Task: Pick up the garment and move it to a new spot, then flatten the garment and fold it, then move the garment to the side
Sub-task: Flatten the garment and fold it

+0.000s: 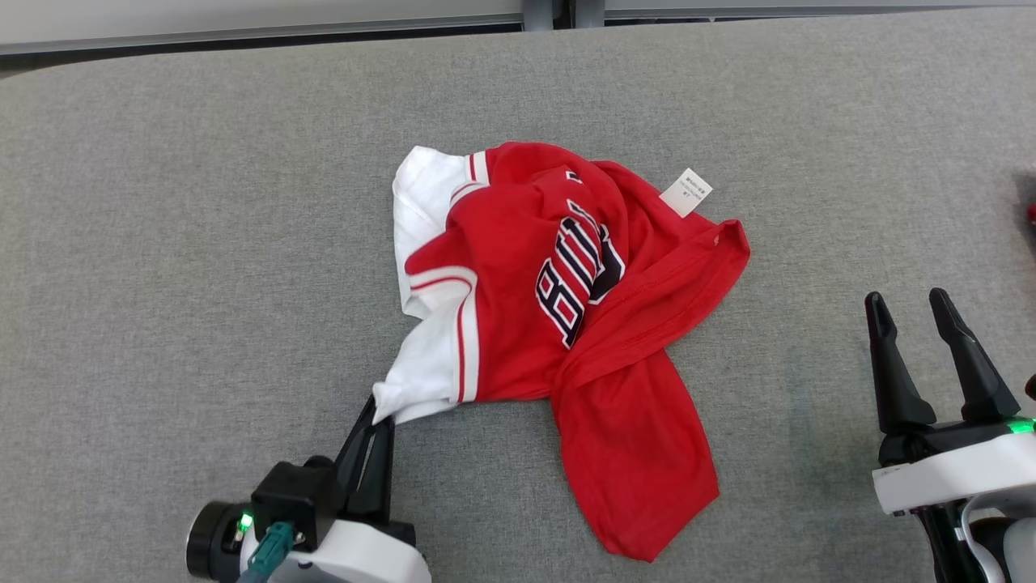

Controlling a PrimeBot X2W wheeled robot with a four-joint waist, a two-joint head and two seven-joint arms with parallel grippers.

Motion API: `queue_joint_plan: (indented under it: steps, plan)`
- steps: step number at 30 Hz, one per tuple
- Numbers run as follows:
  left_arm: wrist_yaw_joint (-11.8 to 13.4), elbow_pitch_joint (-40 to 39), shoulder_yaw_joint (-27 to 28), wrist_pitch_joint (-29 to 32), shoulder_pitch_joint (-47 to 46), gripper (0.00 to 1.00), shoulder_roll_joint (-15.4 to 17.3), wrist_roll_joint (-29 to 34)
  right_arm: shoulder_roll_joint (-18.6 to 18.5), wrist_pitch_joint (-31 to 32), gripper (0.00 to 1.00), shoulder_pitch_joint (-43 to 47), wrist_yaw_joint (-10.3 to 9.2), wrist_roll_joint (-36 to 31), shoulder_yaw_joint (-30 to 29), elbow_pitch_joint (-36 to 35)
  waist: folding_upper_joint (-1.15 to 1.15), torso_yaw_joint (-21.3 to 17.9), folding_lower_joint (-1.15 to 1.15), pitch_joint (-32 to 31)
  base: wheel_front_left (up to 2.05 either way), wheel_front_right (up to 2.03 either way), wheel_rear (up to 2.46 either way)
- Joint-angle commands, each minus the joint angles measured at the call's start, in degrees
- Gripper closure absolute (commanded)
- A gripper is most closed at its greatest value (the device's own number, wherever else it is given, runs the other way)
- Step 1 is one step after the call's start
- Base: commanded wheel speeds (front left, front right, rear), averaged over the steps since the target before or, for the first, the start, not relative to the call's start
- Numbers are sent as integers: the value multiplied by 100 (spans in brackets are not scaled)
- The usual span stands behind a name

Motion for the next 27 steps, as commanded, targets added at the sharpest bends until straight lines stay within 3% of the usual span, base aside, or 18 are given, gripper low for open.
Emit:
queue_joint_plan:
  steps: [1,7,8,9,16,24,27]
  plan:
    - [42,33,51,-41,56,100,-17,-68,-15,31,0,25,0,7,-15,-22,0,16,0,0,0,0,0]
    - [-64,651,112,-262,160,100,-223,-373,-28,53,0,25,0,15,-74,-53,0,83,0,-14,0,0,0]
    - [-93,769,113,-315,132,79,-241,-391,-27,63,0,29,0,10,-73,-56,0,87,0,-30,0,0,0]
    - [-129,829,135,-412,91,0,-283,-442,-30,75,0,33,0,6,-77,-67,0,87,0,-40,0,0,0]
    - [-175,1008,457,-862,-101,0,-290,-408,-66,128,0,76,0,-66,-135,-147,0,101,0,-236,0,0,0]
    - [-125,889,1046,-960,-356,0,-79,-174,-76,213,0,112,1,-134,-166,-222,0,132,0,-556,0,0,0]
    - [-225,725,1199,-960,-483,0,-24,-61,-74,247,0,150,0,-179,-163,-244,0,124,0,-707,0,0,0]
